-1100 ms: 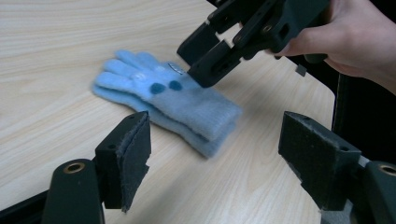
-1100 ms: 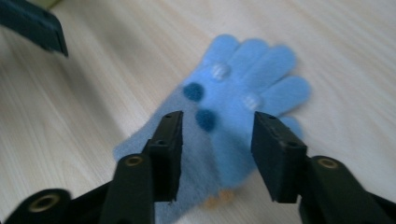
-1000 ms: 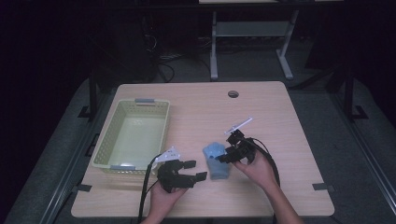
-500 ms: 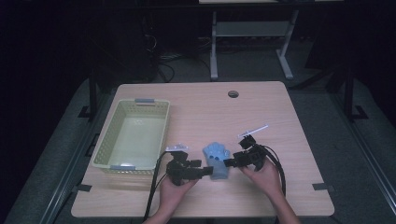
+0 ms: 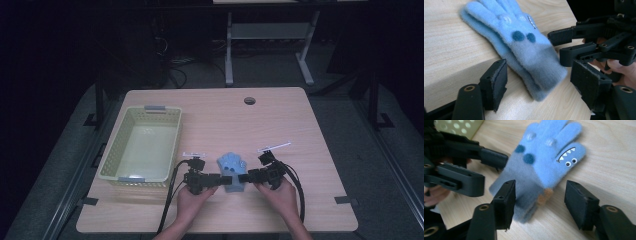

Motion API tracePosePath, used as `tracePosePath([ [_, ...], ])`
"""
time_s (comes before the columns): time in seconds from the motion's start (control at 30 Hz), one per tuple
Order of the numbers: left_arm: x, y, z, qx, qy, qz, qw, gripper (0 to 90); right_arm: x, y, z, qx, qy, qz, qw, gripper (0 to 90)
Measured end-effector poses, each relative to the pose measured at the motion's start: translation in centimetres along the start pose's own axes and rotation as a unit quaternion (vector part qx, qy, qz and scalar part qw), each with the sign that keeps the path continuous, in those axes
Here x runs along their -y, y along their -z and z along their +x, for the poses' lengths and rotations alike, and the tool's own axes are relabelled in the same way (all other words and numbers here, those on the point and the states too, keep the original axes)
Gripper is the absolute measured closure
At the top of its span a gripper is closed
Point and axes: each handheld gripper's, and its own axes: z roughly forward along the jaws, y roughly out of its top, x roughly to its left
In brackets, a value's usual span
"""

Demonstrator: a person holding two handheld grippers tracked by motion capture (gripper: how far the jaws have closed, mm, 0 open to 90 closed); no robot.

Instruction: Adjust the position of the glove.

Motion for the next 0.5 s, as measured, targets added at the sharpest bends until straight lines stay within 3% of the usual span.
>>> tracePosePath([
  [0.27,-0.02,-0.42,0.43,0.011,0.017,0.002,0.9998,36.4,0.17,-0.31,-0.26,-0.008,-0.027,-0.007,0.9996,45.6],
  [0.5,0.05,-0.61,0.51,0.007,0.016,0.005,0.9998,45.1,0.3,-0.67,-0.31,-0.013,-0.035,-0.005,0.9993,48.1],
])
